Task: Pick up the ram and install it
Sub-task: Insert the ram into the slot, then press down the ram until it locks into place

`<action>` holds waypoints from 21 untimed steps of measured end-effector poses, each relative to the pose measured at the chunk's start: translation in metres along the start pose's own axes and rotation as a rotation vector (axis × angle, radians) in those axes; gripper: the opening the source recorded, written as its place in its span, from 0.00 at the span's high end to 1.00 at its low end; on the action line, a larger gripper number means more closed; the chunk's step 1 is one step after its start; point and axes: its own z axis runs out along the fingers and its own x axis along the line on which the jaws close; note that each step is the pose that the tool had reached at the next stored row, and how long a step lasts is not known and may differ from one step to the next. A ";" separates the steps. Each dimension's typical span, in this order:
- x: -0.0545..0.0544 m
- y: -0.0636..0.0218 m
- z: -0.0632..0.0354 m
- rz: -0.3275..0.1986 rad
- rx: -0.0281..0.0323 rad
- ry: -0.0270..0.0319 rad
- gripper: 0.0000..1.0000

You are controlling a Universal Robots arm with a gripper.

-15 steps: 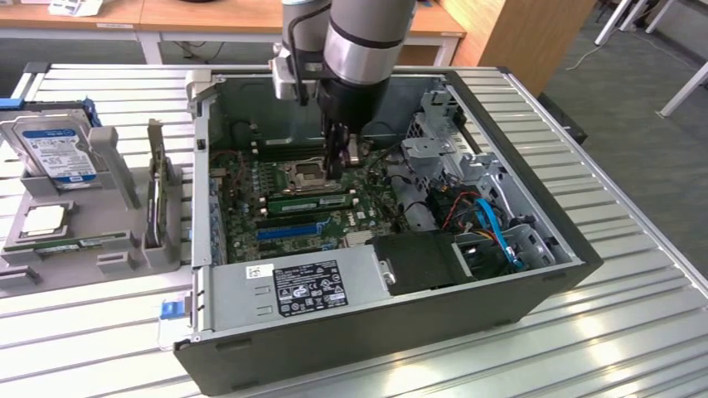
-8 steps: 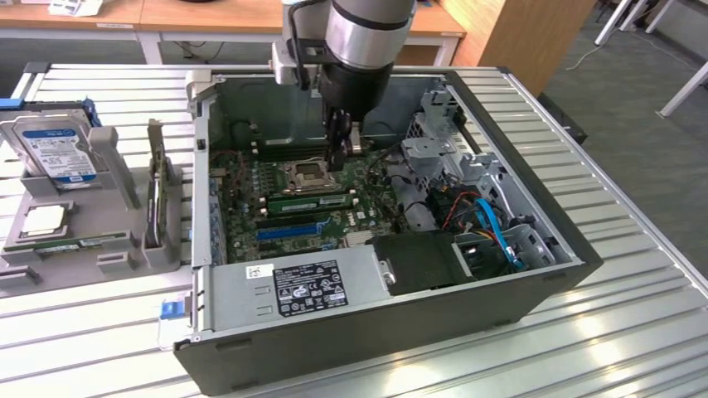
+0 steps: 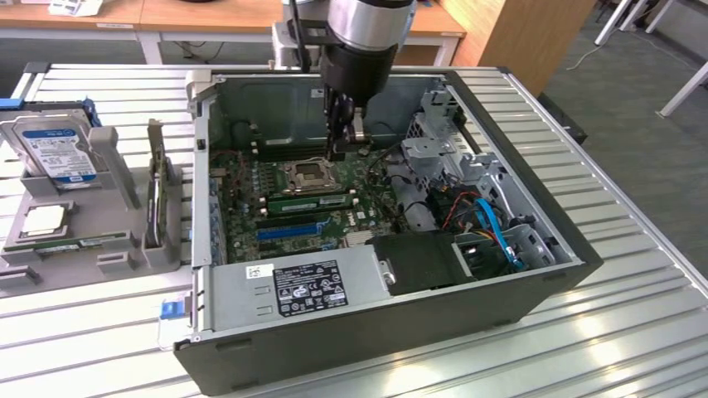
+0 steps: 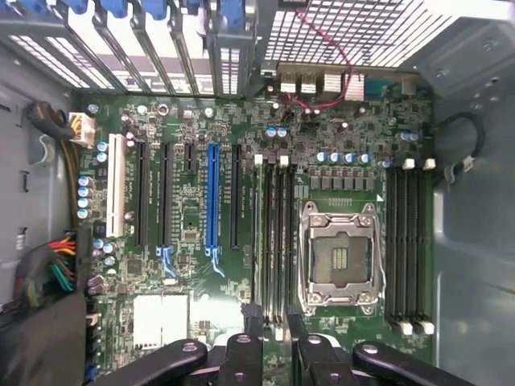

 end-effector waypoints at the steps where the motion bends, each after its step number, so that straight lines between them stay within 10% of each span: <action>1: 0.000 0.0001 -0.0032 0.000 0.0000 -0.0001 0.75; 21: -0.001 0.0004 -0.0099 0.002 0.0002 -0.0001 0.83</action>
